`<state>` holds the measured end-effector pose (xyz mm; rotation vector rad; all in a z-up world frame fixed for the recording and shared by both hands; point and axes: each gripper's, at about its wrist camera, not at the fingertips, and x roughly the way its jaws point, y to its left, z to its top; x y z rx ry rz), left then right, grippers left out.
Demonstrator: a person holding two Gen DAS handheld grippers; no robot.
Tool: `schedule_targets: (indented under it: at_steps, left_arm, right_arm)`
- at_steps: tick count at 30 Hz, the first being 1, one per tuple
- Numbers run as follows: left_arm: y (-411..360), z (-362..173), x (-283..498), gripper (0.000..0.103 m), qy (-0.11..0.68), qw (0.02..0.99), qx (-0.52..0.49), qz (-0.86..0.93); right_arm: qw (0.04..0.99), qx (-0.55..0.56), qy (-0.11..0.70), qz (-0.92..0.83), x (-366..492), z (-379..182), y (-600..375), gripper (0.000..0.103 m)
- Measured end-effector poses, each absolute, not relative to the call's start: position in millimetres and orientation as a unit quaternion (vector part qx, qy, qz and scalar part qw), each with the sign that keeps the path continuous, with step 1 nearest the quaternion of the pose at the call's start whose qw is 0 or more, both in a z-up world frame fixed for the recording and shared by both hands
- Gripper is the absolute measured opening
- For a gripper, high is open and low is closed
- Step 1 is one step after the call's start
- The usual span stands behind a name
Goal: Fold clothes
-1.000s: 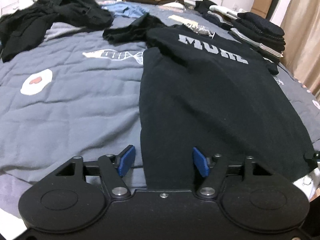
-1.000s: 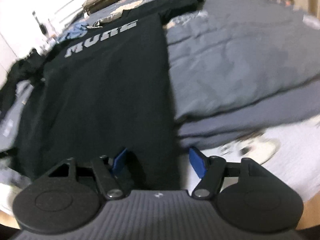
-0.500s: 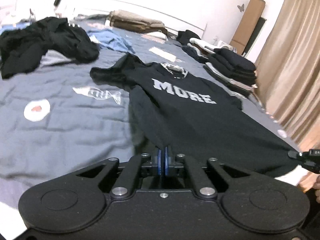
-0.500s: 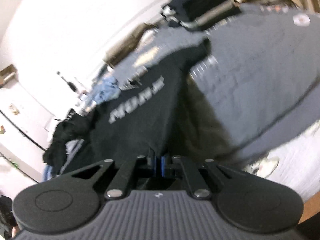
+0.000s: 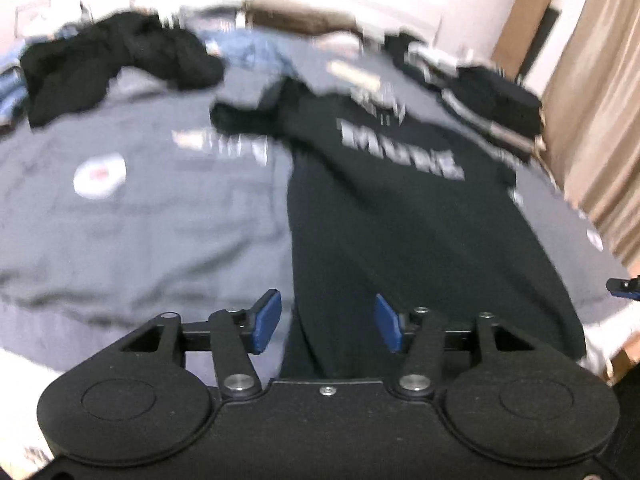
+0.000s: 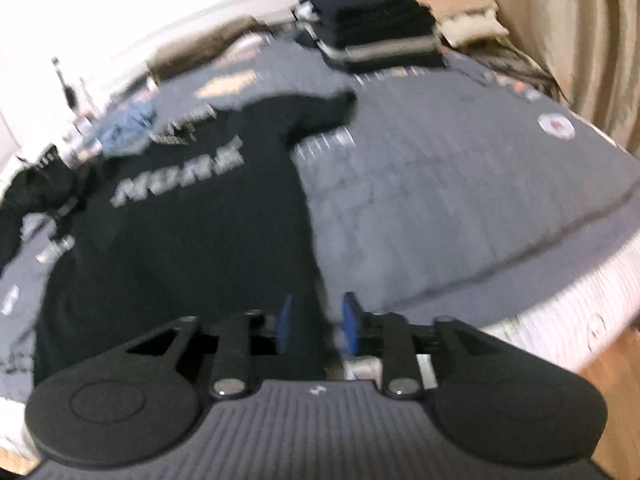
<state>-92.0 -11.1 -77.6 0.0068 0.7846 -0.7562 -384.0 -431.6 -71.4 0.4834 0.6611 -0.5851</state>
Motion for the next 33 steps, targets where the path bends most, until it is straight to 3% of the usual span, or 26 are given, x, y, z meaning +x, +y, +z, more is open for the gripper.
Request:
schedule_targets:
  at_steps: [7, 21, 22, 23, 25, 33]
  left_arm:
    - [-33.2, -58.2, -71.3, 0.053, 0.313, 0.883, 0.025, -0.350]
    - [-86.3, -46.1, 3.3, 0.053, 0.228, 0.908, 0.117, -0.332]
    - [-92.4, -48.6, 10.6, 0.048, 0.224, 0.906, 0.131, -0.334]
    - [-98.5, -51.0, 17.9, 0.035, 0.220, 0.905, 0.144, -0.335]
    - [-111.3, -56.6, 35.1, 0.021, 0.220, 0.900, 0.164, -0.337]
    - [-157.8, -91.1, 99.2, 0.023, 0.225, 0.889, 0.240, -0.320]
  right_arm:
    - [0.923, 0.221, 0.263, -0.174, -309.2, -53.4, -415.2, 0.051]
    - [0.956, 0.171, 0.233, -0.043, -148.1, -37.2, -396.6, 0.059]
    - [0.957, 0.174, 0.229, -0.043, -144.8, -39.3, -398.5, 0.060]
    - [0.957, 0.184, 0.221, -0.042, -141.7, -42.8, -401.4, 0.060]
    - [0.955, 0.204, 0.213, -0.040, -135.0, -49.9, -406.8, 0.061]
    - [0.954, 0.228, 0.193, -0.008, -116.4, -51.4, -410.4, 0.062]
